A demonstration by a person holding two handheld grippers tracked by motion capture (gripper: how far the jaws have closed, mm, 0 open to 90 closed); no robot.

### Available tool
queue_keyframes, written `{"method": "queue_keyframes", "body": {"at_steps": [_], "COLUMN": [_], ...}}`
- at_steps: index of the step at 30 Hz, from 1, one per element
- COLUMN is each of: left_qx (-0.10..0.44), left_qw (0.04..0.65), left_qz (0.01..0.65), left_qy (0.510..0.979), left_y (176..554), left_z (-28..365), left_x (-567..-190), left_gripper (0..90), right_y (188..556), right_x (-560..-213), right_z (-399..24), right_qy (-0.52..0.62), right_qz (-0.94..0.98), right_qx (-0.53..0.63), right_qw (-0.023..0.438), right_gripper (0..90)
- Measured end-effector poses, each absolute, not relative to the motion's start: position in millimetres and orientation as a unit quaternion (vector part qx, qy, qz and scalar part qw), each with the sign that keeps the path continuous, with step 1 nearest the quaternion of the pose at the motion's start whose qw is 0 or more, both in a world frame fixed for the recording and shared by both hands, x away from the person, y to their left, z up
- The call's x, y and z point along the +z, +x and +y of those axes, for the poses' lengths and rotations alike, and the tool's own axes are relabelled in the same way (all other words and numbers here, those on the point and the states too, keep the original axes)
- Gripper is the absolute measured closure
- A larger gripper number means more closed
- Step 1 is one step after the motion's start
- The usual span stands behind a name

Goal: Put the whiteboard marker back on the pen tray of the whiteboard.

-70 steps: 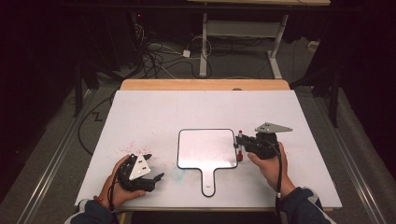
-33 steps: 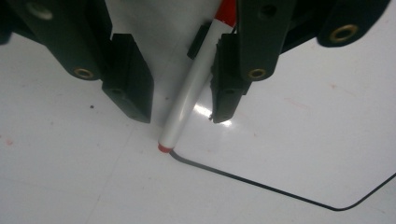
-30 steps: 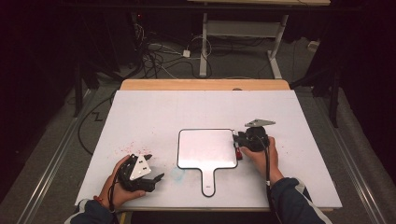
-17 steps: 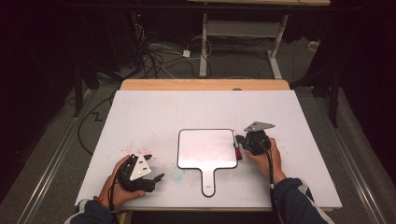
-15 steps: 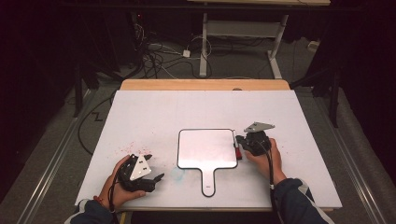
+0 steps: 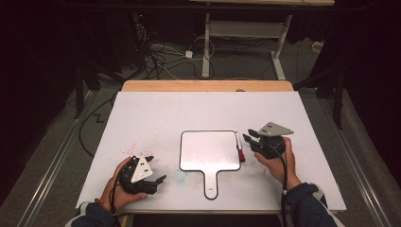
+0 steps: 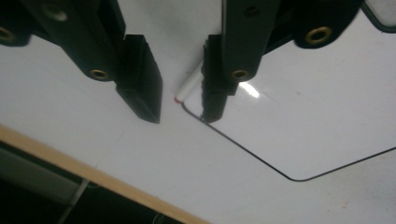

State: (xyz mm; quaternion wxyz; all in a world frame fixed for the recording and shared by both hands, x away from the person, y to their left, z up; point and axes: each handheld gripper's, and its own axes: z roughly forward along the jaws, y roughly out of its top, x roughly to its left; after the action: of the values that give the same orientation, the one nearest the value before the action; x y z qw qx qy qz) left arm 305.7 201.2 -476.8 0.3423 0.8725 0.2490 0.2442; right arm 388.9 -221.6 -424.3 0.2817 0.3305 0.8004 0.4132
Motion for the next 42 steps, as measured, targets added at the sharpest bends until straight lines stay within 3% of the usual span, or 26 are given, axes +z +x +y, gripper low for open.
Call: {"method": "queue_keyframes", "body": {"at_steps": [9,16,27,42], "left_qx": [0.247,0.256,0.262,0.263], "left_qw": [0.342,0.344,0.341,0.339], "left_qz": [0.257,0.266,0.259,0.259], "left_qy": [0.869,0.863,0.865,0.865], "left_y": [306,305,302,302], "left_z": [202,204,201,201], "left_x": [-476,-474,-473,-473], "left_gripper": [20.5,20.5,20.0,19.7], "right_y": [356,328,294,297], "right_x": [-412,-424,-439,-443], "right_z": [-244,-266,-289,-281], "right_qy": [0.289,0.275,0.302,0.296], "right_qz": [0.791,0.787,0.773,0.779], "right_qx": [0.431,0.437,0.43,0.417], "right_qw": [0.324,0.337,0.354,0.363], "right_gripper": [42.0,33.6,27.9,27.5]}}
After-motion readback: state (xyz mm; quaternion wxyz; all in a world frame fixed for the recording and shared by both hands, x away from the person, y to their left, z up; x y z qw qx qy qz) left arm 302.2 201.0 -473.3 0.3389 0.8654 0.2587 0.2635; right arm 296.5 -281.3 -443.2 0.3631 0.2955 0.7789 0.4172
